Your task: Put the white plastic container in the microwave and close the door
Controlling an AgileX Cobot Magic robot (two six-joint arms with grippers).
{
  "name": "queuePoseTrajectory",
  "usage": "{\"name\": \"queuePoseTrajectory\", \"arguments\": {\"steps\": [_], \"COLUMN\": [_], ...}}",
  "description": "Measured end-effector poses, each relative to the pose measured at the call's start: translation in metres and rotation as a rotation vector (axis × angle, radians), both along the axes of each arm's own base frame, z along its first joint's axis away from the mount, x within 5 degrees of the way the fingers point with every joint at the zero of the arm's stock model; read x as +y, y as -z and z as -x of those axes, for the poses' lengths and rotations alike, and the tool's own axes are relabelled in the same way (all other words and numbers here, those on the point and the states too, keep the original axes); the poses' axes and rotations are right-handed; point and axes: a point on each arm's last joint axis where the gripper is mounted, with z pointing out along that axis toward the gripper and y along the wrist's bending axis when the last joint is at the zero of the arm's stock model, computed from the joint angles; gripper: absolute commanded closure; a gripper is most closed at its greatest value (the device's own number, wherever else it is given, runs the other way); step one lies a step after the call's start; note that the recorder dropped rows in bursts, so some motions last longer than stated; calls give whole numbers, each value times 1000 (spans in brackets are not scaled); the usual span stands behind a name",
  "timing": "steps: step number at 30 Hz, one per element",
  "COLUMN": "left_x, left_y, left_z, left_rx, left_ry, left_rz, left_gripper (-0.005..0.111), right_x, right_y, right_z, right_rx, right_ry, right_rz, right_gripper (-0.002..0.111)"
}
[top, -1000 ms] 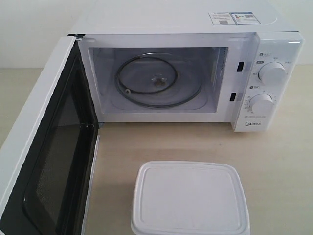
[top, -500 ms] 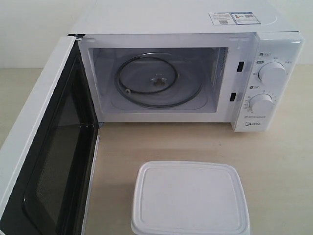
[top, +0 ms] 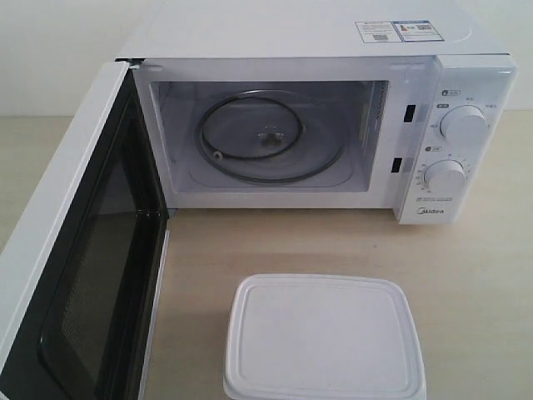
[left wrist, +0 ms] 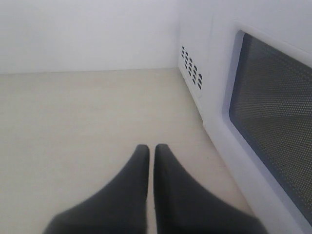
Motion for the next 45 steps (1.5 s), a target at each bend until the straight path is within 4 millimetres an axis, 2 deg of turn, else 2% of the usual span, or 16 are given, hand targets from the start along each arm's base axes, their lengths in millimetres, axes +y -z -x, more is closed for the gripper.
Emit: {"name": "queuePoseTrajectory", "arguments": {"steps": [10,16,20,24,28,32,36,41,45], "left_x": [0,0,0,0,0,0,0,0,0], "left_y": [0,0,0,0,0,0,0,0,0], "left_z": [0,0,0,0,0,0,0,0,0], "left_rx": [0,0,0,0,0,0,0,0,0], "left_ry": [0,0,0,0,0,0,0,0,0], "left_rz": [0,0,0,0,0,0,0,0,0], "left_gripper": [102,102,102,102,102,102,102,102,102], "right_x": [0,1,9,24,34,46,62,77,81], "right_y": [2,16,27,48,72,88,100,121,129], "right_z": [-5,-25,-41,-56,-66,-71,-66,-52,-45], "right_rx": [22,113,156,236,339,364,370,465,501], "right_ry": [-3,-18,-100,-264,-381,-527,-752,-1023,-1119], "right_rz": [-25,-62,-12,64,77,52,79,123,128], "right_gripper": [109,109,109,109,109,109,109,109,109]}}
